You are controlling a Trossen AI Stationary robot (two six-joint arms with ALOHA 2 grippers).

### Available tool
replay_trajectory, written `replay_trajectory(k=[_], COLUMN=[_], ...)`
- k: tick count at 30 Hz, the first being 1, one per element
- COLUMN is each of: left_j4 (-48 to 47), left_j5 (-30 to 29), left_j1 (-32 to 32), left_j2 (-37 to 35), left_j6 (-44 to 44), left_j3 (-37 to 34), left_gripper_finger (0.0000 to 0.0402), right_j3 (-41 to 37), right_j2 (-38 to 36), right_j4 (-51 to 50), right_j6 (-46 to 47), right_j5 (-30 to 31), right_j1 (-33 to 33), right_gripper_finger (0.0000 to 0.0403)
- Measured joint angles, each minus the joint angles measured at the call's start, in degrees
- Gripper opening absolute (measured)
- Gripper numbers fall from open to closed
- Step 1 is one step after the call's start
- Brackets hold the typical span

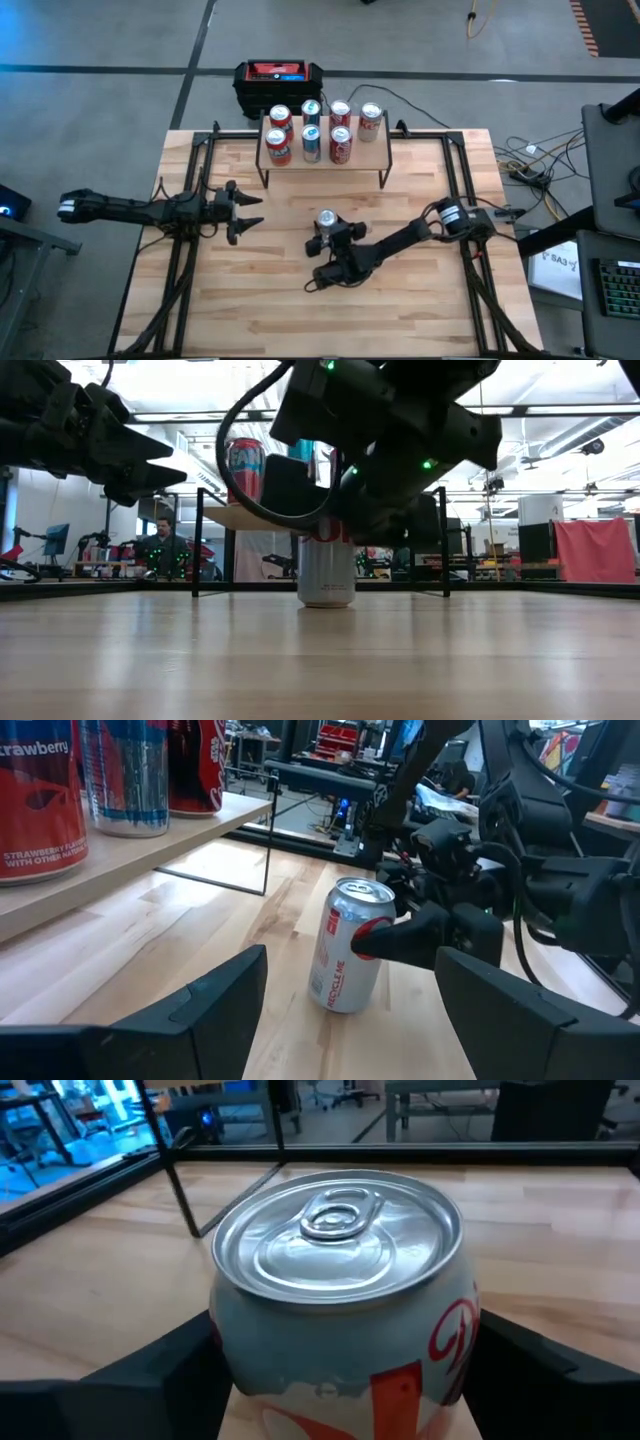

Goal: Place canned beverage on shelf
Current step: Put the red and silver soda can on the shelf aligned with the other red and silver soda can

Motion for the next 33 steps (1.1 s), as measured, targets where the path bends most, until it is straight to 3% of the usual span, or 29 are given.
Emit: replay_trajectory(k=[5, 16, 23, 33], left_j4=[0.0, 0.0, 0.0, 0.0], left_j5=[0.0, 0.0, 0.0, 0.0], left_j1=[0.0, 0.0, 0.0, 0.0], left_j2=[0.0, 0.0, 0.0, 0.0], left_j6=[0.0, 0.0, 0.0, 0.0], left_j3=[0.0, 0.0, 0.0, 0.0], left_gripper_finger=[0.0275, 0.0275, 0.0275, 0.0275], right_j3=[0.0, -0.1, -0.1, -0.1], right_j2=[0.1, -3.6, -12.9, -26.1], right_j4=[3.9, 2.2, -8.5, -31.4], right_j6=[-5.2, -6.4, -6.2, 0.8], right_j5=[0.2, 3.0, 1.9, 3.2], right_j1=[0.6, 1.6, 1.5, -1.3], right_gripper_finger=[0.0297, 0.0297, 0.0297, 0.0297])
